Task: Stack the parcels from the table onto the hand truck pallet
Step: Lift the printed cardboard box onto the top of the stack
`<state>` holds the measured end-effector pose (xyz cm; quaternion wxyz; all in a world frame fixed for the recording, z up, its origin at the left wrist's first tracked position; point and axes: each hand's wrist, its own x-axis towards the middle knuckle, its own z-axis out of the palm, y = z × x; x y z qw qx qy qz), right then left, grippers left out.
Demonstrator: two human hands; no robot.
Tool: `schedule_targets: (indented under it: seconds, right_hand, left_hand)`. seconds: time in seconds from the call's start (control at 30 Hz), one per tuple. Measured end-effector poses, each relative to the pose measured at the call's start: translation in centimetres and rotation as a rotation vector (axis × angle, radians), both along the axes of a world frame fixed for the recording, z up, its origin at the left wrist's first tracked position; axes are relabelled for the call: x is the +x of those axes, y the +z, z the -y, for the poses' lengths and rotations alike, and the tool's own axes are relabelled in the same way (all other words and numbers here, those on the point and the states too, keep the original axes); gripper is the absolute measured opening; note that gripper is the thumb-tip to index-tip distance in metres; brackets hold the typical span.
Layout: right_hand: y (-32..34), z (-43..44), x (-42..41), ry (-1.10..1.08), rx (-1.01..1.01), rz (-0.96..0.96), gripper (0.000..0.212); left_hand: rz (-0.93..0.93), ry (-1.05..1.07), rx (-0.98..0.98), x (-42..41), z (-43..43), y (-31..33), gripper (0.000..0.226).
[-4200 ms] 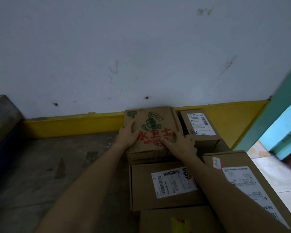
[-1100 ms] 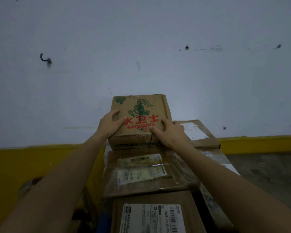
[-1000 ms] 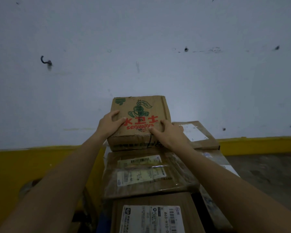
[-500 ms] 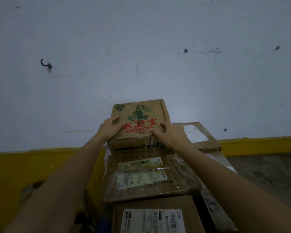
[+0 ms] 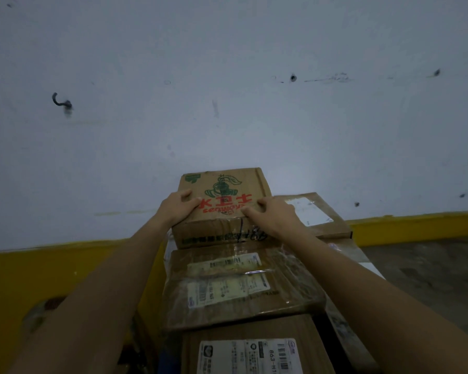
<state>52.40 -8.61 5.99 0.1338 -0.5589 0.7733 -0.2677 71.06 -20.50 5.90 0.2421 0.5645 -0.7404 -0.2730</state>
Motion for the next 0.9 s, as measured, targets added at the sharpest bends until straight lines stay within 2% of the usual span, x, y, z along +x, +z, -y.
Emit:
schedule_targets:
  seconds: [0.33, 0.47, 0.6, 0.73, 0.9]
  right_hand:
    - [-1.1, -0.2, 0.1, -0.045, -0.022, -0.013, 0.066]
    - [-0.8, -0.4, -0.2, -0.017, -0.014, 0.056, 0.07]
    - [0.0, -1.2, -0.5, -0.049, -0.052, 0.006, 0.072]
    - [0.4, -3.5, -1.5, 0.003, -0.11, 0.044, 0.067]
    - [0.6, -9.9, -6.0, 0.064, -0.179, 0.079, 0.061]
  left_hand:
    - [-0.03, 0.001, -0.012, 0.0, -0.1, -0.4, 0.06]
    - [-0.08, 0.011, 0.006, 0.4, -0.6, 0.5, 0.061]
    - [-0.052, 0.031, -0.11, 0.5, -2.1, 1.9, 0.056]
    - [-0.054, 0.07, -0.255, -0.2, -4.5, 3.0, 0.05]
    - [-0.03, 0.041, -0.327, -5.0, -10.4, 4.6, 0.053]
